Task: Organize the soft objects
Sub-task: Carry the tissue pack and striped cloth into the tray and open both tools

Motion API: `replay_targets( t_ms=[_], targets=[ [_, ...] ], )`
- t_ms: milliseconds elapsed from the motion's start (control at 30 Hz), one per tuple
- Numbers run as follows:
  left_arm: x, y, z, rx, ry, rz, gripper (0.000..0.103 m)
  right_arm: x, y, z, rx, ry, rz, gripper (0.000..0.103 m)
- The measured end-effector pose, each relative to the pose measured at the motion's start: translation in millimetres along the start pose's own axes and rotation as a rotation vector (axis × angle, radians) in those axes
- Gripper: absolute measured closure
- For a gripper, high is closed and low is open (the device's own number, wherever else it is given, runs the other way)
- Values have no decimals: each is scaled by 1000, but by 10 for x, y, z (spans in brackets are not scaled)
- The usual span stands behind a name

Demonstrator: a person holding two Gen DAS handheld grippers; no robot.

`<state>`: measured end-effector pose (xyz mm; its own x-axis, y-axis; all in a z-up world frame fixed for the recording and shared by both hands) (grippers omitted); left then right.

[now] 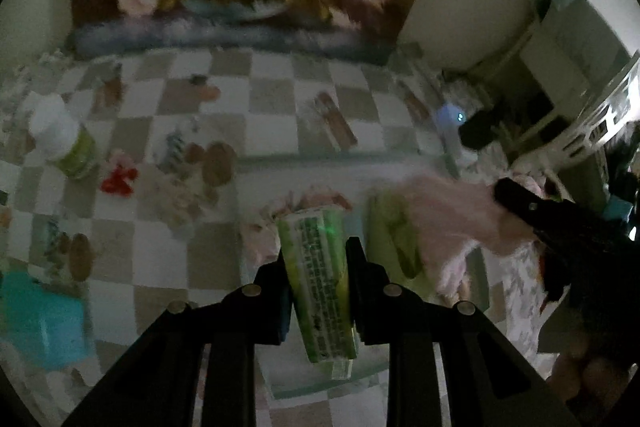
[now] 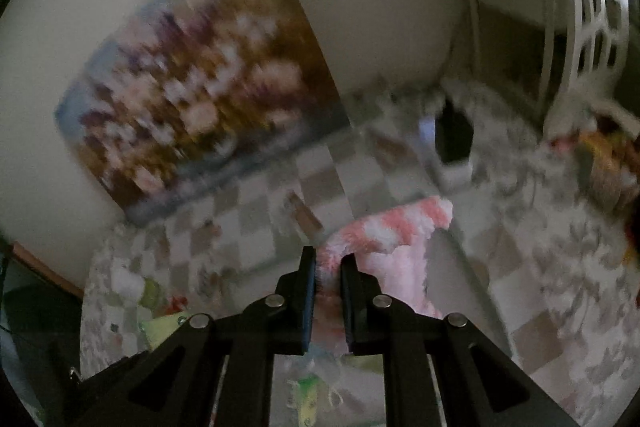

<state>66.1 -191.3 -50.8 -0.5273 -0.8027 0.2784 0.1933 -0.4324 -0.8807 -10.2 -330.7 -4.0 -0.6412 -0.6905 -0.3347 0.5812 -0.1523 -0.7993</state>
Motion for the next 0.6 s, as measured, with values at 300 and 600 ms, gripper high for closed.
replay_targets(
  t_ms=[300, 600],
  targets=[
    [29, 340, -76, -58, 19, 8, 71, 195, 585, -305, -197, 32, -63, 87],
    [53, 435, -124, -98, 29, 49, 32, 239, 720, -374, -246, 24, -126, 52]
  ],
)
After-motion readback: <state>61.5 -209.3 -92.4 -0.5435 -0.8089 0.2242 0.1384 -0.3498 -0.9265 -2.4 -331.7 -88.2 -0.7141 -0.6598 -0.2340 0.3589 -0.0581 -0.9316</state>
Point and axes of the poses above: each gripper's, at about its wrist camera, not at the fingertips, and y roughly the way its jaws point, x to its right, z to its top, the point moved 6 cm from there along y, roughly the way its jaws point, and after that the axes turned 3 degrees about y, right-handed, at the moved point
